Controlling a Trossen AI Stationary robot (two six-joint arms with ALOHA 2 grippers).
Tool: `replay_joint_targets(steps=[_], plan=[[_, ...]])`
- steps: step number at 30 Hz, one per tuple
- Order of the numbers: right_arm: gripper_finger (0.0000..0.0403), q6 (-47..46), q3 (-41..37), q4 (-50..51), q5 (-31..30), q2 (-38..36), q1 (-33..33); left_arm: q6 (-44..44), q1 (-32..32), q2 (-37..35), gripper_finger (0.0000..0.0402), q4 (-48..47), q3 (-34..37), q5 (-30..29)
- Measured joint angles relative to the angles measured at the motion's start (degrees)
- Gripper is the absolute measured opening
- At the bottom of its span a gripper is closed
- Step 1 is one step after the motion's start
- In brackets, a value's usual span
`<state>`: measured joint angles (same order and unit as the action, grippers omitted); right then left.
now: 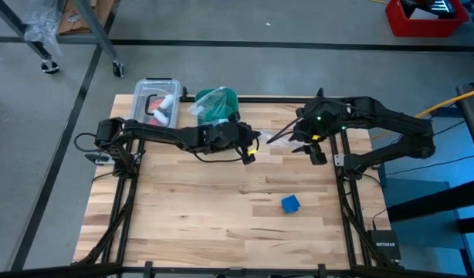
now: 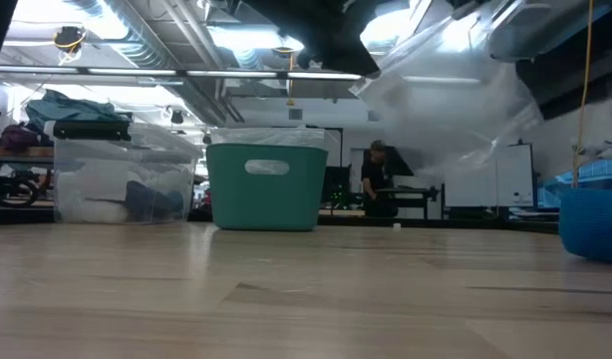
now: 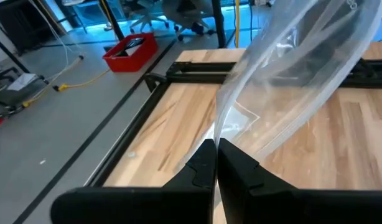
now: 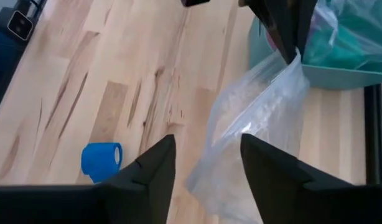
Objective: Roll bandage
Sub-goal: Open the transparent zip bag
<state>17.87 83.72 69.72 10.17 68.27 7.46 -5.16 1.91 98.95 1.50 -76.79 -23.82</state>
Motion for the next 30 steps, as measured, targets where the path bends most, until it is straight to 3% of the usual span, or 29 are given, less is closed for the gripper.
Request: replay_joint_targets(steps=[11,22,30], plan=[[0.0195,0.5,0.0,-2.8,-1.0,3.2,0.0,0.1,-2.9,-0.2,0.0,2.6,0.0,-0.1],[0.0195,2.4,0.0,-3.6,-1.7,2.7,0.1,0.3,-2.7,-0.2,0.0,-1.9,0.0,0.0],[0.0195,7.1,10.3,-1.4,-0.9,1.9,0.0,2.9,-1.7,-0.2,0.0,-4.4,0.0,0.0]])
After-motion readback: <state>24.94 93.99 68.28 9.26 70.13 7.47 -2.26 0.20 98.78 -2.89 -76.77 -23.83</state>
